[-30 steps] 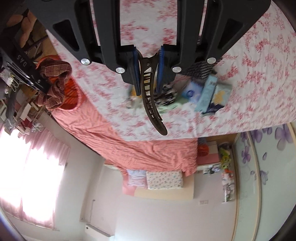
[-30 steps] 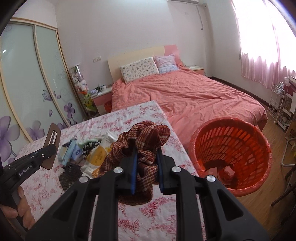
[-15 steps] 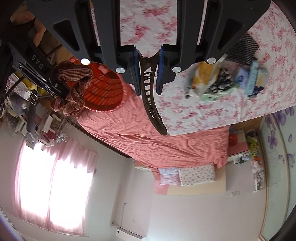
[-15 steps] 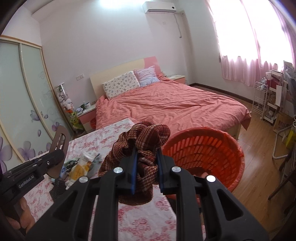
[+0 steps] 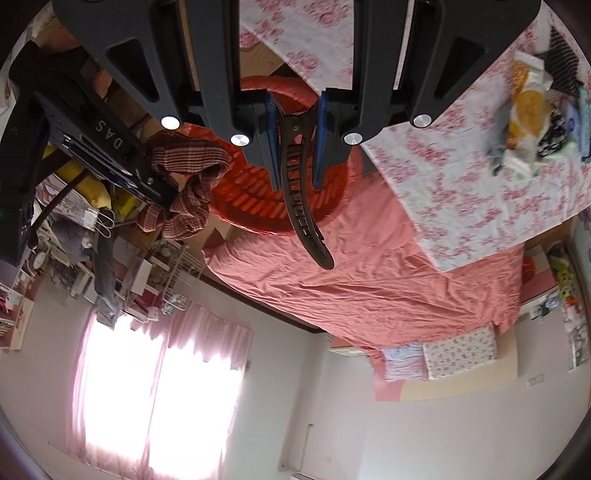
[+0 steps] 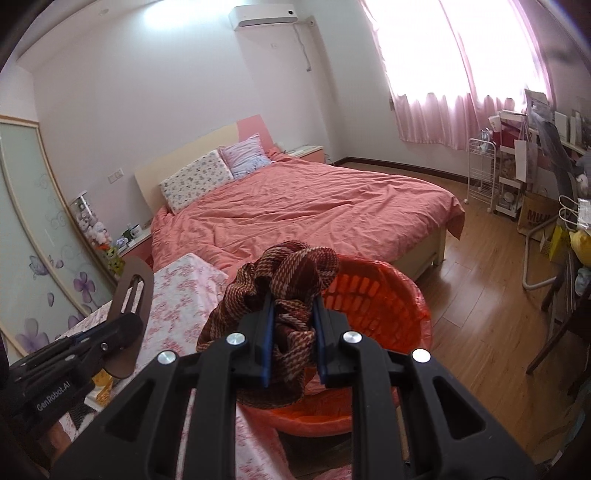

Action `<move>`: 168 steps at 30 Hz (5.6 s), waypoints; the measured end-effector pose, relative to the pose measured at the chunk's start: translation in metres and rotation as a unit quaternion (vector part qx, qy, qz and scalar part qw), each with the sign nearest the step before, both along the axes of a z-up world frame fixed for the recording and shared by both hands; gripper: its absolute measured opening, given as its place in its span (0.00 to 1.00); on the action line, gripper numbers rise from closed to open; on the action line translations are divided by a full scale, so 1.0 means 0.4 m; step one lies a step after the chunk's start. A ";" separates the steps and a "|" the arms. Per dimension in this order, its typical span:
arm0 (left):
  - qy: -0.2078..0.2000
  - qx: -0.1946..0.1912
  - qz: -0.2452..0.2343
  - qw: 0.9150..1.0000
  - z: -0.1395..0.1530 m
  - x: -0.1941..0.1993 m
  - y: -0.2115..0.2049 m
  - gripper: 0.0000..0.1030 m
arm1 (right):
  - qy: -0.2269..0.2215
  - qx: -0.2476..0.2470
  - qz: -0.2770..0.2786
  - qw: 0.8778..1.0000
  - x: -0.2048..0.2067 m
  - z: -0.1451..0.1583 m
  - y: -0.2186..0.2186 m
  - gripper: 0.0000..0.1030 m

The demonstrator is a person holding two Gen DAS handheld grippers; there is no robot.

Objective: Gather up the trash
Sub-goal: 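Carry the hair clip and scrunchie to the orange basket and release both, then move both tools back over the bed items, then grasp the yellow snack wrapper with the right tool while the left tool grasps the black mesh pad, then carry the wrapper and mesh pad to the orange basket and release both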

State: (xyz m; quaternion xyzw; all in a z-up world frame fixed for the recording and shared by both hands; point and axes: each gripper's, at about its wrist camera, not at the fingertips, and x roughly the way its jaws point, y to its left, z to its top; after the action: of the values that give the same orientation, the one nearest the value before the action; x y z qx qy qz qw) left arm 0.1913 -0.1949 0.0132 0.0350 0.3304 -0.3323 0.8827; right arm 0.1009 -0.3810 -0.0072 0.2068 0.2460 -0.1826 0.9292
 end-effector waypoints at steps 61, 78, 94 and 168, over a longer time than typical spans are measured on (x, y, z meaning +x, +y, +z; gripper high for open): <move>0.038 0.059 0.372 0.925 -0.181 -0.017 0.885 0.74 | 0.157 -0.026 0.241 0.957 0.389 -0.223 0.863 0.51; 0.095 0.054 0.327 0.939 -0.240 0.051 0.761 0.74 | 0.127 -0.021 0.188 0.974 0.322 -0.192 0.666 0.04; 0.097 0.068 0.328 0.937 -0.245 0.066 0.740 0.74 | 0.101 0.039 0.169 0.980 0.303 -0.166 0.583 0.35; 0.052 0.009 0.287 0.956 -0.158 0.028 0.703 0.08 | 0.098 0.014 0.177 0.979 0.313 -0.176 0.561 0.16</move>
State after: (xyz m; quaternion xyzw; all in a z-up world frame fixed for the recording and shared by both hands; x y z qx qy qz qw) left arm 0.2027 0.0865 -0.0500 -0.0705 0.3752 -0.0631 0.9221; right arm 0.2262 -0.1565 -0.0775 0.1537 0.3712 -0.0314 0.9152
